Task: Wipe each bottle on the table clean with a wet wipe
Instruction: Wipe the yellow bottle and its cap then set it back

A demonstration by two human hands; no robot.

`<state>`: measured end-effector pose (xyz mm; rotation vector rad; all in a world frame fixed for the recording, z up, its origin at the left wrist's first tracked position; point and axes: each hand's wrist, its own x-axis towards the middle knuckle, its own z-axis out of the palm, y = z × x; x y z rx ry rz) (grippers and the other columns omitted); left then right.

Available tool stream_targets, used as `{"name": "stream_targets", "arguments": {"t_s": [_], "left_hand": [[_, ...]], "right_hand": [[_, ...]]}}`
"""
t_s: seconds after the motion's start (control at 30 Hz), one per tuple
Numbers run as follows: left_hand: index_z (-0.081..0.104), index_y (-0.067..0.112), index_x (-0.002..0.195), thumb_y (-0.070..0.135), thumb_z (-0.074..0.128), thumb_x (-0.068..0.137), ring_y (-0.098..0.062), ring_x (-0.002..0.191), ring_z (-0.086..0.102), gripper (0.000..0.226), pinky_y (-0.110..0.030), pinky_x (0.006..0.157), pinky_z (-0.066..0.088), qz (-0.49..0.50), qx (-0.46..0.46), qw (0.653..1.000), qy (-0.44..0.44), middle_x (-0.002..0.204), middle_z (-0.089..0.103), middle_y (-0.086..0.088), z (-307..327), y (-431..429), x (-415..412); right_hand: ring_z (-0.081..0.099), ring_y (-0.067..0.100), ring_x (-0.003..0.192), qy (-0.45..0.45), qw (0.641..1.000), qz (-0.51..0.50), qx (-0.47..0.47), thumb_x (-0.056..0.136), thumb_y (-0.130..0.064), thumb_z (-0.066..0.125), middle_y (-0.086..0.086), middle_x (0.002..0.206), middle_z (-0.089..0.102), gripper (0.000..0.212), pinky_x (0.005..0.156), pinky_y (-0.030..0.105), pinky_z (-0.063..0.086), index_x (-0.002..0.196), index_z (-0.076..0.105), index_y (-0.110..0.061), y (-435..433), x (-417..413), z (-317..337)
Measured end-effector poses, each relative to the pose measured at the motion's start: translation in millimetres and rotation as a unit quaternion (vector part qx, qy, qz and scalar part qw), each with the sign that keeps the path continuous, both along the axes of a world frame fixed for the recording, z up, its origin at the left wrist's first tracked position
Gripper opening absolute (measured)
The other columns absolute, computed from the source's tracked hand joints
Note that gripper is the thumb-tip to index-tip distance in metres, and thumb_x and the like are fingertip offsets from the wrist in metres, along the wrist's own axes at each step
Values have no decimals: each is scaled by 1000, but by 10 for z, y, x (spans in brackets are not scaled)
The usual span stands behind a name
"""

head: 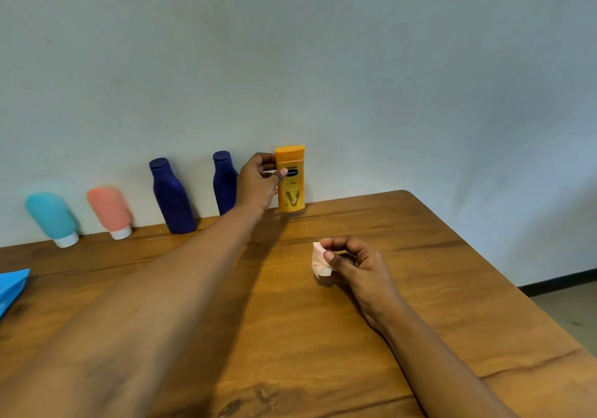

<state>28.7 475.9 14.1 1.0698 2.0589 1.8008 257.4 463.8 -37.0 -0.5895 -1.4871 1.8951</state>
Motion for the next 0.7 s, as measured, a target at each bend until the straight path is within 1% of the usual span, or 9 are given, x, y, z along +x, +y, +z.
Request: {"name": "stream_targets", "arguments": {"t_s": [0.03, 0.13, 0.23, 0.4, 0.7], "left_hand": [[56, 17, 114, 18, 64, 86, -18, 106, 61, 29, -33, 81, 56, 1, 0, 1000, 0, 117, 63, -1, -13, 18, -20], [56, 18, 114, 18, 65, 86, -18, 108, 61, 29, -38, 85, 56, 2, -10, 1000, 0, 117, 64, -1, -83, 50, -60], [57, 19, 114, 18, 64, 86, -17, 108, 61, 29, -39, 86, 56, 11, -11, 1000, -4, 116, 64, 0, -127, 48, -101], [57, 18, 116, 18, 64, 87, -17, 107, 61, 30, -35, 81, 57, 18, -8, 1000, -6, 116, 64, -1, -121, 25, -141], [56, 16, 118, 18, 63, 88, -17, 107, 61, 32, -37, 82, 57, 17, -7, 1000, -15, 117, 63, -2, -145, 36, -155]], "right_hand": [[61, 19, 98, 1, 1000, 1, 0, 87, -3, 58, 0, 108, 62, 21, 72, 29, 56, 98, 68, -18, 12, -5, -3], [61, 19, 98, 4, 1000, 4, 3, 88, -3, 57, 0, 109, 62, 22, 71, 29, 56, 99, 67, -19, 29, -17, -24], [60, 20, 100, 6, 1000, 9, 3, 88, -3, 56, 2, 111, 61, 23, 71, 30, 56, 99, 67, -20, 29, -24, -34], [60, 20, 98, 1, 1000, 16, 12, 88, -2, 56, 2, 110, 61, 24, 72, 32, 56, 100, 67, -20, 27, -27, -29], [60, 18, 97, -2, 1000, 14, 14, 89, -2, 56, 1, 109, 61, 23, 73, 32, 56, 101, 67, -18, 24, -26, -34]]}}
